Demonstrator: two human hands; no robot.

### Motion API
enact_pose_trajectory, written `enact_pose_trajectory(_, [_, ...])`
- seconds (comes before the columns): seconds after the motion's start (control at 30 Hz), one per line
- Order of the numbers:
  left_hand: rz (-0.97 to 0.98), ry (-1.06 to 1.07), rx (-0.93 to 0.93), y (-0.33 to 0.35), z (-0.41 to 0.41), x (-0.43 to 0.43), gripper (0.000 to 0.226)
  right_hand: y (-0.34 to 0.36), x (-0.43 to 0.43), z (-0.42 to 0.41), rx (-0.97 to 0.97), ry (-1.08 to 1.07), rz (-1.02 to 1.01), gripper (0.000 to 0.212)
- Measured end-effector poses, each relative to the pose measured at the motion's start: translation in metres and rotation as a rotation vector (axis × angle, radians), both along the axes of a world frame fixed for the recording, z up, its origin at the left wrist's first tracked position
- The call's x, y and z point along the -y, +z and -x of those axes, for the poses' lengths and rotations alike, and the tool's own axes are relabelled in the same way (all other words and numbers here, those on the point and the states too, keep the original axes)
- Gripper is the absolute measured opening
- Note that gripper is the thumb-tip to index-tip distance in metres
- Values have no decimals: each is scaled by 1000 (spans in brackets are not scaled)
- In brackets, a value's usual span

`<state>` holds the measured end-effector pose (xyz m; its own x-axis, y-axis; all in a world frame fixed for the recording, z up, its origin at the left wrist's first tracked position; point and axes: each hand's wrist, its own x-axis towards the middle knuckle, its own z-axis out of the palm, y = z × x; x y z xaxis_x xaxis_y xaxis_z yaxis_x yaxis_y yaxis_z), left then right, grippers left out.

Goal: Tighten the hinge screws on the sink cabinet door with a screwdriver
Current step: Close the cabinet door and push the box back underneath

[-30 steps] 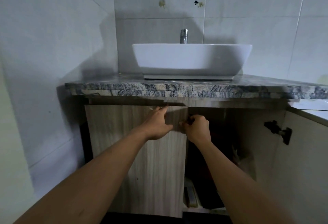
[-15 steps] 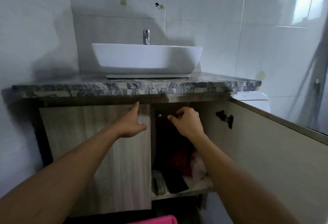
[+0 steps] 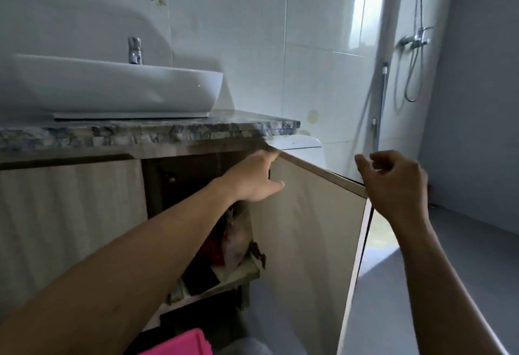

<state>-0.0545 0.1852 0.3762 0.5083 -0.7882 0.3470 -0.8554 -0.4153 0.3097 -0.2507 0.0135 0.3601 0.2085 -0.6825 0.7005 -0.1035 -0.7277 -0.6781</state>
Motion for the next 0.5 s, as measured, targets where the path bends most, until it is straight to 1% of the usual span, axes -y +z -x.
enact_pose_trajectory(0.07, [-27,-63,30,0,26,28,79,-14,15,22,13,-2,-74,30])
enact_pose_trajectory(0.13, [-54,-136,35,-1,49,53,72,-33,27,35,-13,42,-175,23])
enact_pose_trajectory(0.23, [-75,-219,10,0,75,79,61,-55,33,39,-31,230,-360,17])
enact_pose_trajectory(0.27, [-91,-233,27,1,81,85,58,-59,33,40,-30,305,-414,18])
enact_pose_trajectory(0.37, [-123,-240,98,4,90,92,51,-67,31,42,-55,517,-498,35])
enact_pose_trajectory(0.43, [-94,-245,85,5,89,91,46,-68,30,41,-44,616,-521,41])
enact_pose_trajectory(0.5, [-71,-252,55,6,89,85,41,-70,30,38,-34,666,-529,43])
